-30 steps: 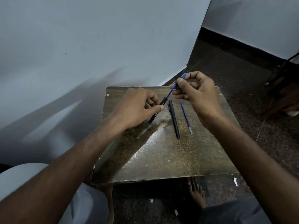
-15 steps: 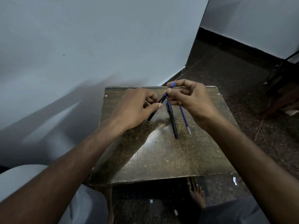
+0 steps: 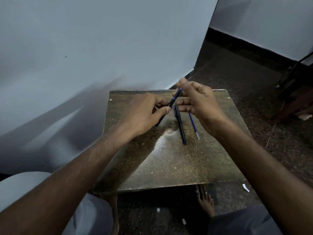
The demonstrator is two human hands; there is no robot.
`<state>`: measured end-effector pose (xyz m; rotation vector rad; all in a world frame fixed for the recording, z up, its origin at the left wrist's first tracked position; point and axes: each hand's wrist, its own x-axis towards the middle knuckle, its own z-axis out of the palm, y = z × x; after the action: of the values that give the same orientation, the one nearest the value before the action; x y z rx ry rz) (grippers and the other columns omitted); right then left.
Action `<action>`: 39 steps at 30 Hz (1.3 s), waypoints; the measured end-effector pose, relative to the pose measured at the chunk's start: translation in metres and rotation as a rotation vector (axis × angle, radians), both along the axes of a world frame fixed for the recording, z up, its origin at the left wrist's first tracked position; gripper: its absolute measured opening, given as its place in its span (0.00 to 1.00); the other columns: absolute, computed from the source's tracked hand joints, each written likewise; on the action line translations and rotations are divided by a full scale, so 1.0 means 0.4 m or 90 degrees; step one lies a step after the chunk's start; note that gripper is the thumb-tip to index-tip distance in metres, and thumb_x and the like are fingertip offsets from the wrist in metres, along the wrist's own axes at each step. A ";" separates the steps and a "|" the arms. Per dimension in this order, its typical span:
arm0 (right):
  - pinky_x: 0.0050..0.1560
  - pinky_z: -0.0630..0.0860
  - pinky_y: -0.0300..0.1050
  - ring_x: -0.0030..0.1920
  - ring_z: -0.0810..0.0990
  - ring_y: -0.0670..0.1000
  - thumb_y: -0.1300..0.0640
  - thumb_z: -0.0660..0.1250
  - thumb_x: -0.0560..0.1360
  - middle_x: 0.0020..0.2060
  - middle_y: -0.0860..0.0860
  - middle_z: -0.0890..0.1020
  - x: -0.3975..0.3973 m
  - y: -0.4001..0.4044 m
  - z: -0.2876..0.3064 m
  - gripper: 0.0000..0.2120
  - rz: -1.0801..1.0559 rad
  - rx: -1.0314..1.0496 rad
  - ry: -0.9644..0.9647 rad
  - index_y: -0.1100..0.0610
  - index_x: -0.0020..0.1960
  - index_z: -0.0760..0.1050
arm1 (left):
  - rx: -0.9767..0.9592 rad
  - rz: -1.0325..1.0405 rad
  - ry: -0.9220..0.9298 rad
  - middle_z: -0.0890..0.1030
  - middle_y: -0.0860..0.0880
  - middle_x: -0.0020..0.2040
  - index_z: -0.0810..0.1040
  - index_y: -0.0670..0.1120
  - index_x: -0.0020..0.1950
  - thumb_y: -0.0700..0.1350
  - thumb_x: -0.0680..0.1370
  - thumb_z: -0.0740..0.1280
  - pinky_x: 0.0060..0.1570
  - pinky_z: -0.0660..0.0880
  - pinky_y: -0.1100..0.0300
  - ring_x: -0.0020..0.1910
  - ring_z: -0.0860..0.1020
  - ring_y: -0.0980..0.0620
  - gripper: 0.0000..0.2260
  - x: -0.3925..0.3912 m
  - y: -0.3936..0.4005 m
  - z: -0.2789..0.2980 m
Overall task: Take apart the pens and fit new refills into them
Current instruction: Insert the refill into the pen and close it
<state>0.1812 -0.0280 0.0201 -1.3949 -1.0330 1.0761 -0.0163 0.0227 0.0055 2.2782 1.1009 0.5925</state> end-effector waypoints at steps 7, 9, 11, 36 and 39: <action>0.42 0.80 0.45 0.45 0.83 0.50 0.46 0.76 0.79 0.45 0.54 0.85 -0.009 -0.009 -0.004 0.12 -0.065 -0.012 -0.025 0.52 0.41 0.82 | -0.037 -0.011 0.017 0.88 0.59 0.51 0.88 0.56 0.59 0.53 0.84 0.72 0.53 0.77 0.61 0.50 0.84 0.62 0.07 -0.005 -0.011 0.008; 0.40 0.80 0.43 0.44 0.82 0.49 0.42 0.76 0.77 0.47 0.52 0.85 -0.008 -0.006 -0.001 0.15 -0.077 -0.039 0.008 0.54 0.44 0.83 | -0.046 -0.011 0.016 0.88 0.59 0.52 0.88 0.55 0.59 0.53 0.84 0.72 0.55 0.79 0.60 0.51 0.84 0.61 0.07 -0.005 -0.011 0.011; 0.40 0.80 0.40 0.44 0.83 0.48 0.41 0.72 0.80 0.51 0.50 0.88 -0.006 -0.006 0.001 0.18 -0.059 -0.054 0.027 0.55 0.55 0.87 | -0.049 -0.008 0.018 0.88 0.59 0.52 0.88 0.55 0.60 0.53 0.84 0.71 0.55 0.79 0.58 0.51 0.84 0.60 0.08 -0.005 -0.009 0.013; 0.41 0.79 0.40 0.44 0.85 0.41 0.47 0.74 0.80 0.52 0.45 0.90 -0.003 -0.026 -0.017 0.08 -0.017 -0.043 0.047 0.49 0.49 0.90 | -0.081 -0.044 0.013 0.83 0.66 0.42 0.88 0.57 0.55 0.55 0.83 0.72 0.41 0.69 0.76 0.42 0.81 0.72 0.06 -0.006 -0.014 -0.002; 0.42 0.77 0.42 0.41 0.84 0.40 0.43 0.80 0.73 0.41 0.42 0.87 -0.003 -0.021 -0.022 0.10 -0.058 -0.051 0.041 0.48 0.39 0.86 | -0.079 -0.050 0.008 0.84 0.66 0.42 0.89 0.57 0.55 0.56 0.83 0.72 0.40 0.69 0.78 0.42 0.81 0.73 0.06 -0.006 -0.016 -0.003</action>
<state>0.1802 -0.0365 0.0112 -1.4484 -0.8803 1.0988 -0.0188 0.0165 0.0043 2.2095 1.0201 0.4656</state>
